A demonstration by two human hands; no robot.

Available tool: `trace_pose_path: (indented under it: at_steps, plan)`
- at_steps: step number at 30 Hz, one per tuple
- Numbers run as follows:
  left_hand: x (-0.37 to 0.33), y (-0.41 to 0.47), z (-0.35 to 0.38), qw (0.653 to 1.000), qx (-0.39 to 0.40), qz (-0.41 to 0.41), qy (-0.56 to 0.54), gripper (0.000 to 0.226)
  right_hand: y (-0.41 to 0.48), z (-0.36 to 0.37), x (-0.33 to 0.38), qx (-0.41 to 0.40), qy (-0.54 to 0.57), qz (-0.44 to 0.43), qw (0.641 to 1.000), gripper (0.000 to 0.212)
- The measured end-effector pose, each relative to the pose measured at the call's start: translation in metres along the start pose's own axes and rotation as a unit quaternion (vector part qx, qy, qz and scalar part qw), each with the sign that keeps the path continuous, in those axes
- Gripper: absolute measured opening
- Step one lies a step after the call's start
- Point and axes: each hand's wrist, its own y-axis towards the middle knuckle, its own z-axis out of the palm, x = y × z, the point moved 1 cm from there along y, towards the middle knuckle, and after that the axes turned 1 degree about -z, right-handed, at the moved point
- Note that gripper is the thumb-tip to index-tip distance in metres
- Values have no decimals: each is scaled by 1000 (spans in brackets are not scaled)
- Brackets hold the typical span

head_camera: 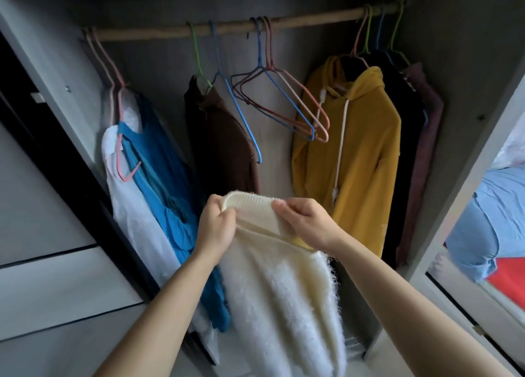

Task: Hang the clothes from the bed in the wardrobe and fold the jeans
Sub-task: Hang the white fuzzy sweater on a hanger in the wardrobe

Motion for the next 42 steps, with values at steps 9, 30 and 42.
trace_pose_path:
  at_steps: [9, 30, 42]
  plan:
    - [-36, -8, 5, 991, -27, 117, -58, 10, 118, -33, 49, -160, 46, 7, 986, 41]
    - [-20, 6, -22, 992, 1, 113, -54, 20, 161, -19, 57, -236, -20, -53, 970, 32]
    - [-8, 9, -20, 994, 24, 90, -64, 19, 55, 33, -44, -286, 17, -9, 958, 36]
